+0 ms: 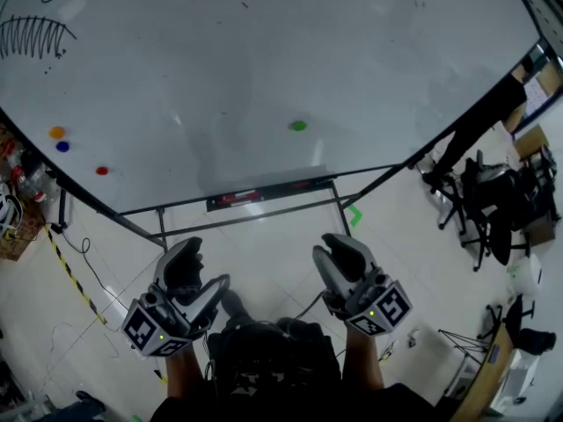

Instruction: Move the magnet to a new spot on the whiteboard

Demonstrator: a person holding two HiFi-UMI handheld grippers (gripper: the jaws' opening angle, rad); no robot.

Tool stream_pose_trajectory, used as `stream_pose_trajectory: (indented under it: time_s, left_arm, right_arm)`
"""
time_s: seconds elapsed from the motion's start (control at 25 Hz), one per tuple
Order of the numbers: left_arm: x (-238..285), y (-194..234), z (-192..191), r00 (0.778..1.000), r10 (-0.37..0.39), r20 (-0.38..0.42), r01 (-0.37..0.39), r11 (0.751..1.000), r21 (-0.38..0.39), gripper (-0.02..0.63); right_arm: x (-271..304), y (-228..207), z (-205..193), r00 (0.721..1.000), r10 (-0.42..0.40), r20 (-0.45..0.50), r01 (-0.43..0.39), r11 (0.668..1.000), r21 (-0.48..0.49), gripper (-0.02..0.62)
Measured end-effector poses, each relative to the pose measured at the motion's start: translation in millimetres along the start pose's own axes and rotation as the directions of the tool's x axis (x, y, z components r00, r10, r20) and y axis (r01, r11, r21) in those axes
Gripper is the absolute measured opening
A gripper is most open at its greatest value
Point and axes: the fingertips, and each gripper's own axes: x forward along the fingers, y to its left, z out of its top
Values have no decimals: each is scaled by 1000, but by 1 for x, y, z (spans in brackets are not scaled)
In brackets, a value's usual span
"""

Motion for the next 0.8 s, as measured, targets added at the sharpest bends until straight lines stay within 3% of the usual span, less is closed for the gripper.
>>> stream_pose_trajectory:
  time_s: [0.4, 0.8]
  left_arm:
    - [7, 31, -5, 999, -8, -34, 8, 1000, -3, 279]
    - [22, 34, -5, 994, 106, -41, -103, 992, 67, 279]
  right_arm:
    - [20, -12, -13, 997, -67, -28, 67, 998, -5, 127]
    - [31, -50, -8, 1000, -20, -3, 20, 1000, -9, 127]
